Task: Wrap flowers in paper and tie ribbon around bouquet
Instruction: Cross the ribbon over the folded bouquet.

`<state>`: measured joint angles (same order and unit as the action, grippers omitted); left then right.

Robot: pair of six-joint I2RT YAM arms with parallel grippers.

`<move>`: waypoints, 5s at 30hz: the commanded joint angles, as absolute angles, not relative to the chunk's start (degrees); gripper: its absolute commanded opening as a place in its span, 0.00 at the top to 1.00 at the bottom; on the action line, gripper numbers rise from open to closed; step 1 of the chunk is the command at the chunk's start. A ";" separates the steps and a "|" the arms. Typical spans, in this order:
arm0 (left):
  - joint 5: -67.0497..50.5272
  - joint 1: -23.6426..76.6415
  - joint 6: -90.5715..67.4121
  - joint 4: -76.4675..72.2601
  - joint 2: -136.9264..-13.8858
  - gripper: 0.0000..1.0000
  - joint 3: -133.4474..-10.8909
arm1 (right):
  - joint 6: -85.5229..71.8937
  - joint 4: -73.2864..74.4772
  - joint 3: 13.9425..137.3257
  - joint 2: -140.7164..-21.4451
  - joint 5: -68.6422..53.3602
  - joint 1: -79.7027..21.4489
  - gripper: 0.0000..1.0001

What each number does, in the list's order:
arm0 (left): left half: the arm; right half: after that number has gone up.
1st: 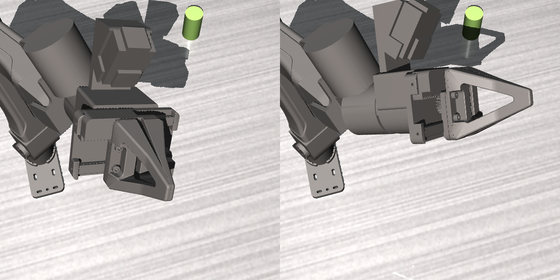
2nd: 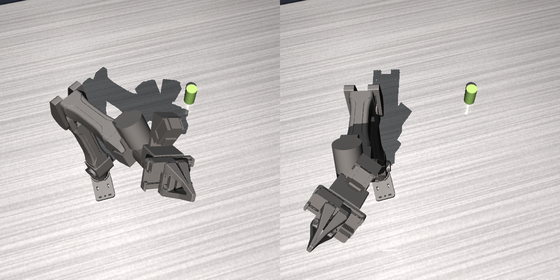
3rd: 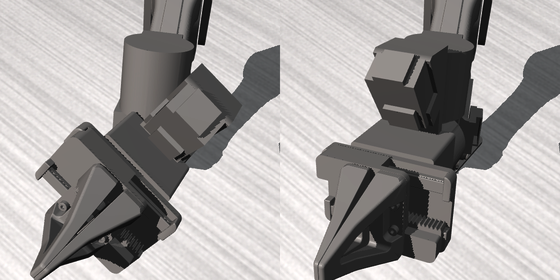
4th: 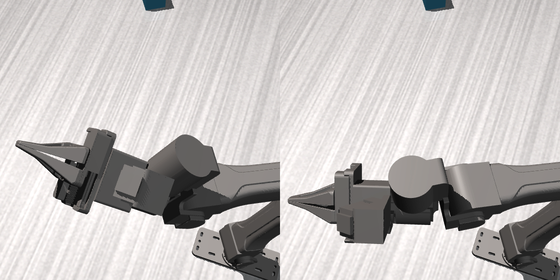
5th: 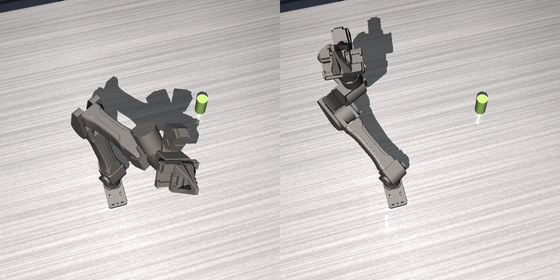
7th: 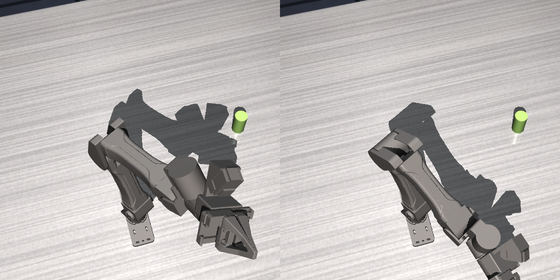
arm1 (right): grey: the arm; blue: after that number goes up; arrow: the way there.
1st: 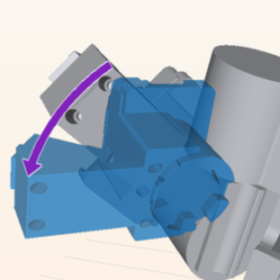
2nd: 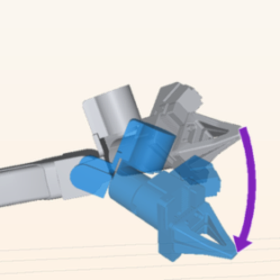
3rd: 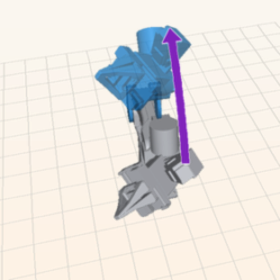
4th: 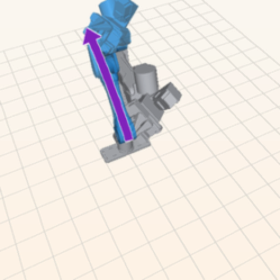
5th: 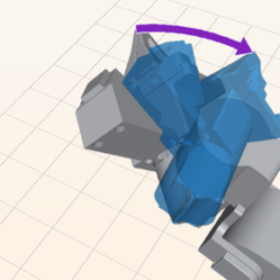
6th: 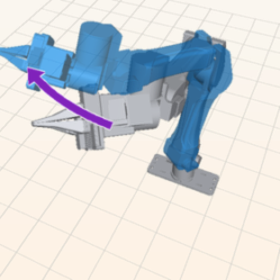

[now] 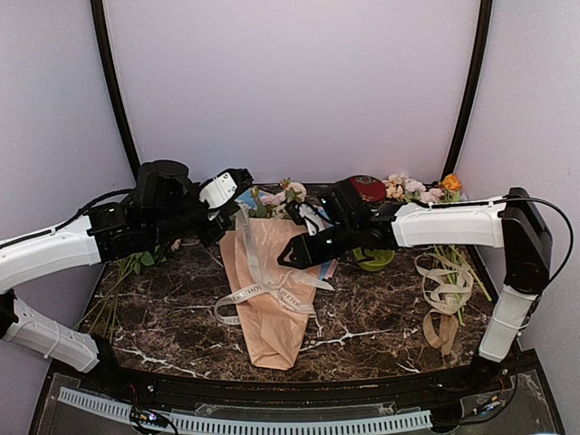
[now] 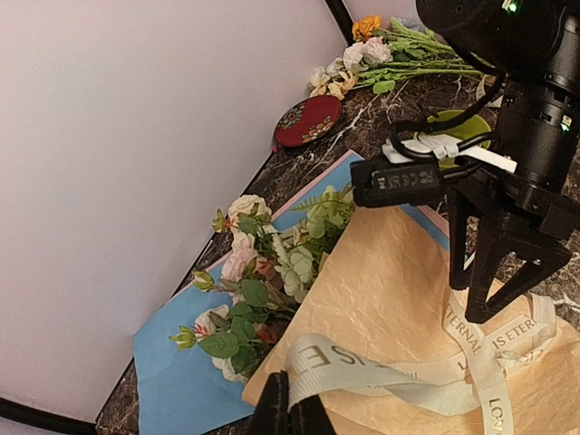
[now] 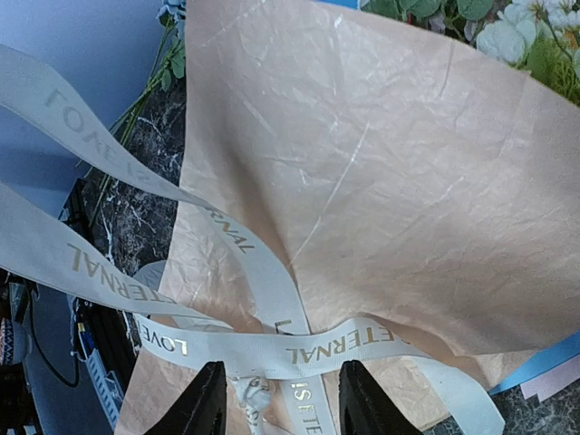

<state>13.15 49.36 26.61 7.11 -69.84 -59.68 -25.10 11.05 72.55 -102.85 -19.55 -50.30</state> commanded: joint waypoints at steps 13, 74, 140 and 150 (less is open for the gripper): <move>10.30 49.31 20.27 5.86 -70.83 1.00 -59.37 | -26.49 -10.26 78.87 -104.06 -19.83 -55.50 0.50; -3.30 40.69 8.95 -12.46 -79.26 1.00 -49.76 | -26.87 -9.58 68.93 -98.00 -17.79 -52.76 1.00; -7.55 48.96 32.08 7.02 -87.06 0.54 -53.49 | -29.53 10.38 83.94 -113.67 -23.05 -48.81 0.61; 0.06 48.87 36.20 5.42 -89.27 0.38 -50.65 | -27.51 13.03 79.23 -110.10 -22.17 -48.50 0.60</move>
<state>-3.44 48.97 33.78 7.31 -90.30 -52.80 -28.99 11.66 80.73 -112.77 -22.50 -49.01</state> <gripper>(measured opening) 0.617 0.397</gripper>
